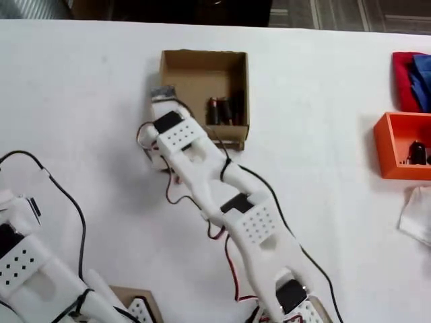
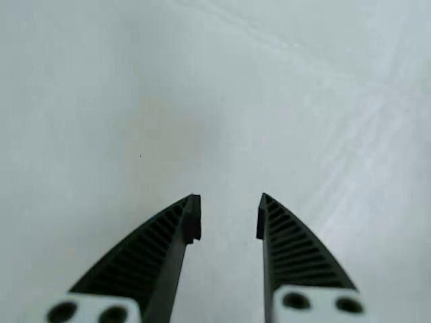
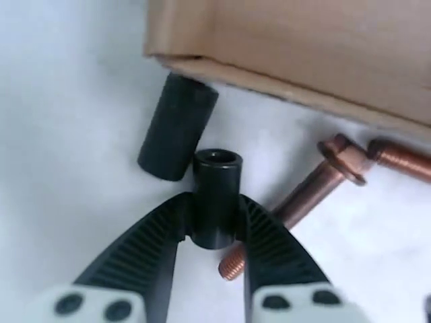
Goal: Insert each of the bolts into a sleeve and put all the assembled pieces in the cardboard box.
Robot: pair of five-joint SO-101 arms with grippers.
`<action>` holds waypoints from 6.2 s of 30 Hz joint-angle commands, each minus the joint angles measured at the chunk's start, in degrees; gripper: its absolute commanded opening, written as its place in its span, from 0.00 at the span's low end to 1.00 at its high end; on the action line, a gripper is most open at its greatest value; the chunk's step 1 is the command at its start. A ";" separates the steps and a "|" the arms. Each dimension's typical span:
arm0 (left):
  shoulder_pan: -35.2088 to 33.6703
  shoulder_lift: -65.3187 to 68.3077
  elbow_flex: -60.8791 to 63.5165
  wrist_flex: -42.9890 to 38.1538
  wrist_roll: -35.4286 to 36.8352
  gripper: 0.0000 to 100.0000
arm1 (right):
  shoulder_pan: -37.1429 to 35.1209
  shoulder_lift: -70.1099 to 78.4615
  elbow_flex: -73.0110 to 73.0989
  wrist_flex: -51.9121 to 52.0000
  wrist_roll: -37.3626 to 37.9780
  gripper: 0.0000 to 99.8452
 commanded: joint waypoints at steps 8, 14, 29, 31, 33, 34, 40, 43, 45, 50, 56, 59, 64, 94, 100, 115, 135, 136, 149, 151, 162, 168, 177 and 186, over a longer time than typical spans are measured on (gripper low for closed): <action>2.37 -0.26 -0.57 -0.97 0.00 0.15 | 0.84 -23.43 8.97 3.91 6.95 0.02; 12.84 -0.18 3.56 -0.62 -0.09 0.16 | 1.71 -47.16 49.05 -15.60 10.99 0.02; 33.32 -0.09 4.97 0.26 0.26 0.16 | 17.01 -61.14 85.10 -23.69 29.27 0.02; 33.32 -0.09 4.97 0.26 0.00 0.16 | 17.01 -59.38 85.10 -23.25 29.45 0.03; 33.32 -0.09 4.97 0.26 -0.18 0.16 | 17.01 -57.71 85.10 -23.25 29.19 0.08; 33.32 -0.09 4.97 0.26 -0.53 0.16 | 17.01 -57.10 85.10 -23.25 29.19 0.12; 33.32 -0.09 4.97 2.20 -3.25 0.16 | 17.01 -56.57 85.10 -23.25 29.36 0.18; 33.32 -0.09 4.88 3.16 -3.25 0.16 | 17.10 -56.13 83.69 -23.25 29.45 0.17; 33.32 -0.09 4.88 3.43 -3.25 0.16 | 17.10 -55.96 82.20 -22.55 29.45 0.17; 33.32 -0.09 4.88 3.43 -3.25 0.16 | 16.75 -55.96 78.51 -20.00 29.54 0.16; 33.32 -0.09 4.88 3.43 -3.25 0.16 | 16.66 -55.08 77.98 -20.35 29.54 0.17; 33.32 -0.09 4.97 3.43 -3.25 0.16 | 16.57 -53.23 77.71 -20.35 29.54 0.17; 33.32 -0.09 5.05 3.52 -3.25 0.16 | 15.60 -49.36 76.22 -21.23 29.63 0.17; 42.20 28.84 -13.85 5.98 -7.82 0.16 | 36.97 -82.07 78.77 -19.74 28.04 0.02; 56.53 46.77 -33.71 12.84 -7.47 0.15 | 51.03 -91.91 80.62 -23.34 21.36 0.02; 68.40 77.27 -63.25 11.16 8.35 0.16 | 54.29 -77.76 79.03 -30.20 16.00 0.02; 68.66 93.89 -79.60 16.53 7.91 0.15 | 54.11 -77.41 79.03 -30.20 16.00 0.02; 68.66 93.89 -79.60 16.53 7.91 0.13 | 54.20 -77.41 79.03 -30.20 16.00 0.02; 69.10 89.14 -81.63 24.79 7.91 0.03 | 54.29 -77.67 80.00 -30.55 16.00 0.02; 69.10 84.84 -81.63 26.73 7.82 0.03 | 53.93 -77.76 80.88 -31.16 16.00 0.02; 66.90 58.55 -81.19 37.54 8.35 0.03 | 53.32 -77.93 81.14 -30.99 15.74 0.02; 62.59 49.85 -80.04 37.45 14.59 0.03 | 52.35 -81.10 83.08 -31.34 16.00 0.02; 62.51 24.26 -42.86 12.31 14.68 0.03 | 40.75 -108.35 102.15 -37.85 19.25 0.02; 62.51 4.40 -12.70 -25.67 14.77 0.03 | 34.51 -113.01 105.32 -40.31 20.40 0.02</action>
